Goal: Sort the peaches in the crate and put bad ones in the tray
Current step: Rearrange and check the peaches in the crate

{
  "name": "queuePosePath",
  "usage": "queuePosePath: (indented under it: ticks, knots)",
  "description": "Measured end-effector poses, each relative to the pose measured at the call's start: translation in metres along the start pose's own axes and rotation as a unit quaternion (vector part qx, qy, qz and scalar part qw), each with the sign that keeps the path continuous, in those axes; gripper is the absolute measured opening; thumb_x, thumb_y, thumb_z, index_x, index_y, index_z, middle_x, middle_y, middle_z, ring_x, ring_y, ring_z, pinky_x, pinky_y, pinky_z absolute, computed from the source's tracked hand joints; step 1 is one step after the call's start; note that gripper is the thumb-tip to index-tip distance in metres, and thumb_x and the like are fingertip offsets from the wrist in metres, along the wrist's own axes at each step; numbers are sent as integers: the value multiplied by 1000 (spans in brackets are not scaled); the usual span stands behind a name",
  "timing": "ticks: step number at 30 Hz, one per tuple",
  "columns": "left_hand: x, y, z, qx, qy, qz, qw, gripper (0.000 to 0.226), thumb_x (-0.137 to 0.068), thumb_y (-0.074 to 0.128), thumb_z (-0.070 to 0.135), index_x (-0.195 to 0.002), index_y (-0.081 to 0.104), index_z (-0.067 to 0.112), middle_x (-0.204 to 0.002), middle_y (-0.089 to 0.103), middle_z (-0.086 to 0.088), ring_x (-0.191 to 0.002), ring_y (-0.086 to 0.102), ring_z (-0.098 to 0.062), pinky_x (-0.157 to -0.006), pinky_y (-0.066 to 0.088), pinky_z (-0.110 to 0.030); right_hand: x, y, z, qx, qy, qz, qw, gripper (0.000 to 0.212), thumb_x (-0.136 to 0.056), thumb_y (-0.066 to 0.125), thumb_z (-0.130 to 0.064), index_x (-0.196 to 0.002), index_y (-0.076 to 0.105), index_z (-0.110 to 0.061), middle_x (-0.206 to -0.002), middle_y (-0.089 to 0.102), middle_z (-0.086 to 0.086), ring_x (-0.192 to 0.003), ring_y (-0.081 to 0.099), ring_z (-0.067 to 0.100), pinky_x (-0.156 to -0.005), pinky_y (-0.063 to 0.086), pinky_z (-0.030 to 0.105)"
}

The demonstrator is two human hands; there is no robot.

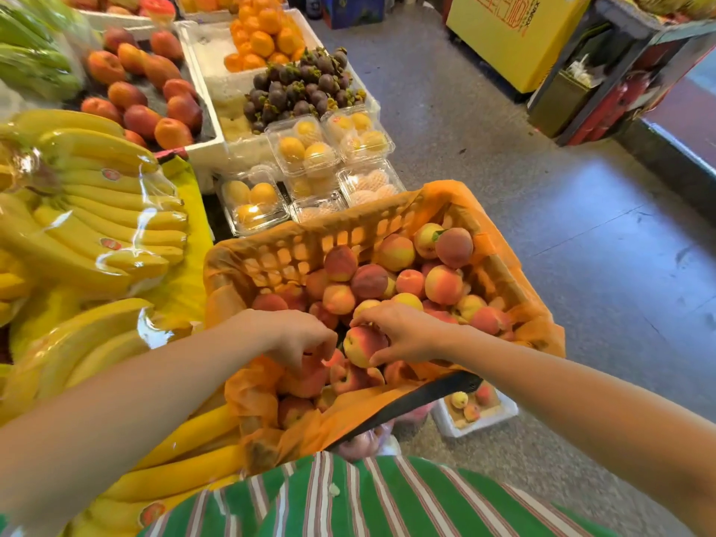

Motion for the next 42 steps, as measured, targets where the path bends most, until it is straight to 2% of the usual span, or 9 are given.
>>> queuePosePath:
  ticks: [6,9,13,17,21,24,29,34,42]
  knots:
    - [1,2,1,14,-9,-21,1000,44,-80,73,24,-123,61,18,-117,61,-1,-101,58,-21,-79,49,-32,-8,5,-1,1,1,-10,1000,63,-80,74,-36,-134,49,-18,-127,57,3,-115,52,20,-93,46,36]
    - [5,1,-12,30,-32,-11,999,42,-84,70,29,-124,61,18,-119,62,-1,-104,59,-20,-83,48,-32,-13,7,-5,22,-3,-6,1000,63,-84,71,-33,-140,45,-20,-134,50,3,-121,44,19,-97,41,33]
    - [13,-25,-28,135,-33,79,987,35,-85,68,34,-117,62,21,-112,63,5,-98,59,-10,-82,48,-23,-15,10,-5,40,-8,-11,999,63,-88,67,-32,-144,40,-22,-139,43,3,-123,40,21,-99,40,34]
    - [17,-56,-36,214,-12,143,966,23,-86,68,34,-108,64,26,-104,65,11,-93,60,-3,-81,51,-23,0,-19,0,-2,-4,23,1000,54,-88,66,-33,-138,46,-23,-126,52,3,-112,50,17,-90,46,31]
    - [10,-103,-29,200,13,255,946,19,-87,67,35,-104,66,26,-102,67,9,-92,61,-3,-79,51,-24,36,-73,26,-46,21,124,991,34,-88,67,-27,-120,63,-18,-107,62,-3,-91,57,8,-77,50,31]
    - [-5,-129,-19,148,18,322,935,26,-85,67,39,-107,64,26,-105,62,4,-95,58,-13,-81,48,-34,64,-103,64,-29,92,171,980,34,-86,66,-32,-118,63,-19,-108,61,-2,-94,58,10,-78,51,35]
    - [-45,-149,-2,68,2,351,934,49,-84,67,41,-127,54,20,-121,53,-8,-113,49,-27,-90,45,-44,100,-89,107,20,175,66,982,45,-79,72,-40,-116,59,-19,-110,57,3,-100,55,22,-86,47,43]
    - [-66,-182,24,87,73,412,904,67,-83,70,38,-140,42,18,-137,42,-10,-125,42,-28,-101,40,-42,118,-59,108,84,176,-51,979,60,-73,77,-42,-122,55,-16,-114,54,8,-107,48,26,-91,40,39]
    - [-99,-219,51,80,68,440,892,78,-77,72,48,-140,42,15,-121,56,-11,-111,48,-31,-94,37,-36,117,-54,112,98,184,-84,974,57,-73,78,-39,-119,52,-15,-112,56,8,-106,53,27,-80,39,35]
Point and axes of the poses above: each hand's wrist, its own x-axis away from the middle knuckle, its own y-axis out of the palm, z = x × y, the point moved 10 cm from there along -x, towards the middle knuckle
